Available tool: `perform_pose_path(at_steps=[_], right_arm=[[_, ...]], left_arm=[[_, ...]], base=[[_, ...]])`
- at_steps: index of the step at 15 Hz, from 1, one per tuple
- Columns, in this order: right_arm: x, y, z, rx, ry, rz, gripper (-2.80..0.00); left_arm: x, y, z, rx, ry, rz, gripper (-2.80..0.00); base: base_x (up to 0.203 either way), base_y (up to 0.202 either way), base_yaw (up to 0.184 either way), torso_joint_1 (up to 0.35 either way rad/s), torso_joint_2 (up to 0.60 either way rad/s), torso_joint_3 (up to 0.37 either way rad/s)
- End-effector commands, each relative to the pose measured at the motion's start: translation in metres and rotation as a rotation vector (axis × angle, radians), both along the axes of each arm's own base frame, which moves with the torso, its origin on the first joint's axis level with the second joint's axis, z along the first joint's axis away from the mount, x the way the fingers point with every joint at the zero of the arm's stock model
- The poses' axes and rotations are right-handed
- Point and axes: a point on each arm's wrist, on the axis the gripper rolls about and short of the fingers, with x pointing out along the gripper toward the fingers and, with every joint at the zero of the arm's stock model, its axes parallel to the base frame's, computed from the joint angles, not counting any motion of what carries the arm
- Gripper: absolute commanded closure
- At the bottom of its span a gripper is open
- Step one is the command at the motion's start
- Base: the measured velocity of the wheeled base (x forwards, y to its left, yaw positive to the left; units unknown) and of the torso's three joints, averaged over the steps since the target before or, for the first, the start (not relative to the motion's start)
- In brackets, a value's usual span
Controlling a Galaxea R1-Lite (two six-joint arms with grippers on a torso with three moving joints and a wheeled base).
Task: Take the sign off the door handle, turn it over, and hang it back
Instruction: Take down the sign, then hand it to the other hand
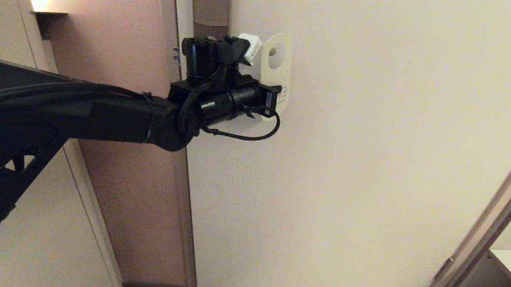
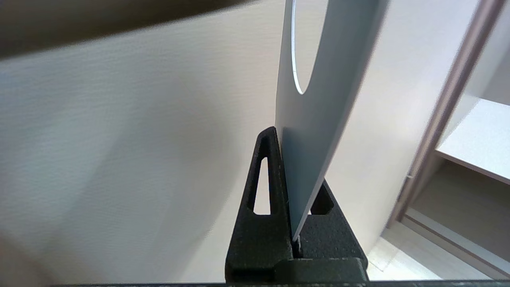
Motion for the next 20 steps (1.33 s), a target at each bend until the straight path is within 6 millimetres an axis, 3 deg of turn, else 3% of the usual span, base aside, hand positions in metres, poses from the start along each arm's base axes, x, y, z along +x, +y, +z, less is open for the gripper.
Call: perform_pose_path(at_steps=[1,8,14,20], right_arm=[[0.000,0.000,0.000,0.000,0.000,0.000,0.00],[0.000,0.000,0.000,-0.002,0.000,0.001,0.00],[0.000,0.000,0.000,-0.002,0.000,0.000,0.00],[0.000,0.000,0.000,-0.022,0.000,0.009,0.00]], left_arm=[[-0.005,-0.006,0.002,-0.004,-0.007,-0.017,0.00],[-0.034,-0.015,0.011,-0.005,0.004,-0.093,0.00],[-0.073,0.001,0.024,0.004,0.025,-0.399,0.00],[-0.097,-0.007,0.041,-0.074,0.065,-0.477,0.00]], base=[[0.000,0.000,0.000,0.000,0.00,0.000],[0.000,0.000,0.000,0.000,0.00,0.000],[0.000,0.000,0.000,0.000,0.00,0.000],[0.000,0.000,0.000,0.000,0.00,0.000]])
